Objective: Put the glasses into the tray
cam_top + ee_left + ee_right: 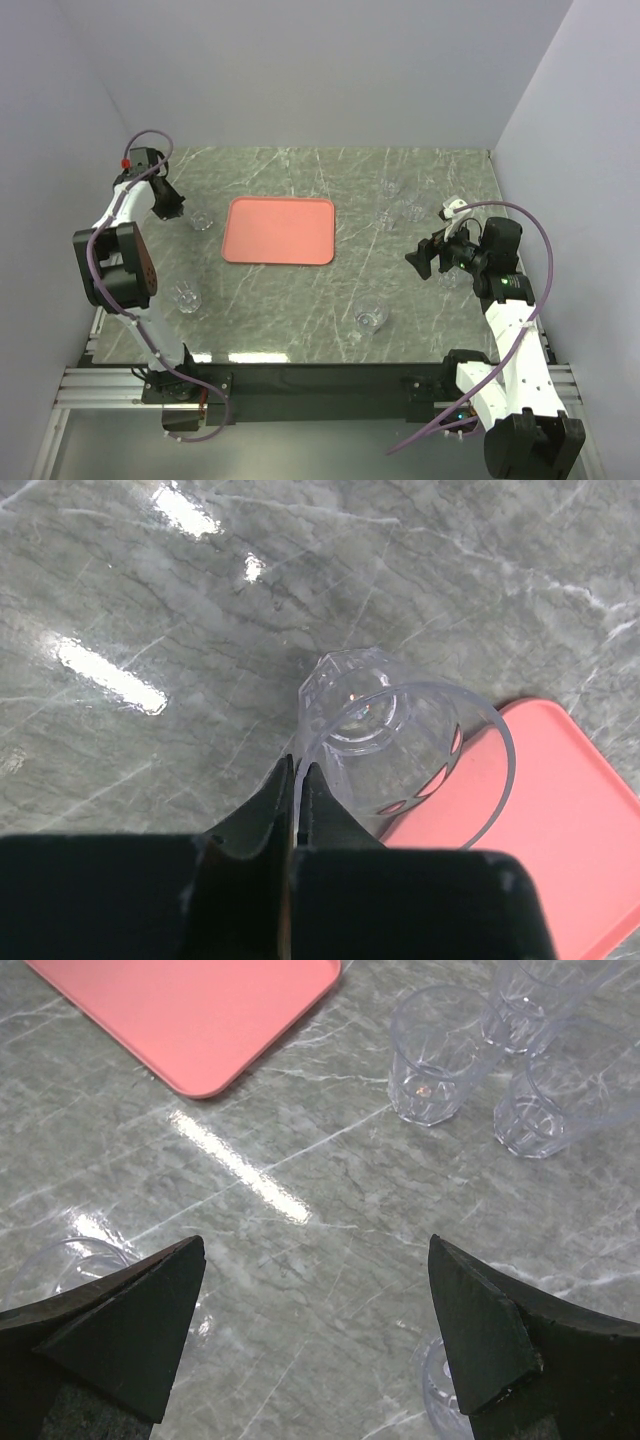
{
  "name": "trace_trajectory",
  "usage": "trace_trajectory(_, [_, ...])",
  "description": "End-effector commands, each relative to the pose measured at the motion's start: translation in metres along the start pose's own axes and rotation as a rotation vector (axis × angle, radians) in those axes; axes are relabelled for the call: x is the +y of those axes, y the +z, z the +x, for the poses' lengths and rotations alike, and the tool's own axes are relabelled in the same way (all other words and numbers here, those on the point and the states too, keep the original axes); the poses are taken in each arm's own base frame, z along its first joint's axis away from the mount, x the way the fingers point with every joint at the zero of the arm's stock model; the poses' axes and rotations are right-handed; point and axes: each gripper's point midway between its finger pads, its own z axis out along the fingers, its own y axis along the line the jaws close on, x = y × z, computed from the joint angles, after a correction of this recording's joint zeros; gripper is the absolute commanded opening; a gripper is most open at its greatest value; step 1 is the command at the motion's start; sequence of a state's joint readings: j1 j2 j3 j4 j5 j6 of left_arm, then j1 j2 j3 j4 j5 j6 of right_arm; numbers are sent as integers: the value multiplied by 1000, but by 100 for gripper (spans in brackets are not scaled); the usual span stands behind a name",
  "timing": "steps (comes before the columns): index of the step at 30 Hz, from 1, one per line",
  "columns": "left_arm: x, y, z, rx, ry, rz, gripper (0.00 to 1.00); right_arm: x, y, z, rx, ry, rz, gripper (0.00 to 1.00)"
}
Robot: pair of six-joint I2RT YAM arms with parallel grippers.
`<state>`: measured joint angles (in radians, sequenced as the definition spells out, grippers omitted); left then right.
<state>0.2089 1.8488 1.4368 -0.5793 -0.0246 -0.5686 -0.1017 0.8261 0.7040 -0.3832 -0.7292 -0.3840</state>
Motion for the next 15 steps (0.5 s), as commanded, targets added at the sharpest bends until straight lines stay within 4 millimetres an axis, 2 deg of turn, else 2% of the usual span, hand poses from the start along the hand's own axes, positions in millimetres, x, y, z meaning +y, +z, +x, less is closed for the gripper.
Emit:
trace_trajectory(1, [-23,-35,-30,-122,45,66,0,-5,-4,-18,-40,-44,25,98])
trace_trajectory(4, [-33,-51,-33,-151,68,117,0,-5,-4,-18,-40,-43,26,98])
trace_trajectory(9, [-57,-65,-19,-132,124,264,0,-5,-4,-18,-39,-45,29,99])
trace_trajectory(15, [-78,-64,-4,-79,172,353,0,-5,-5,-17,-39,-49,29,98])
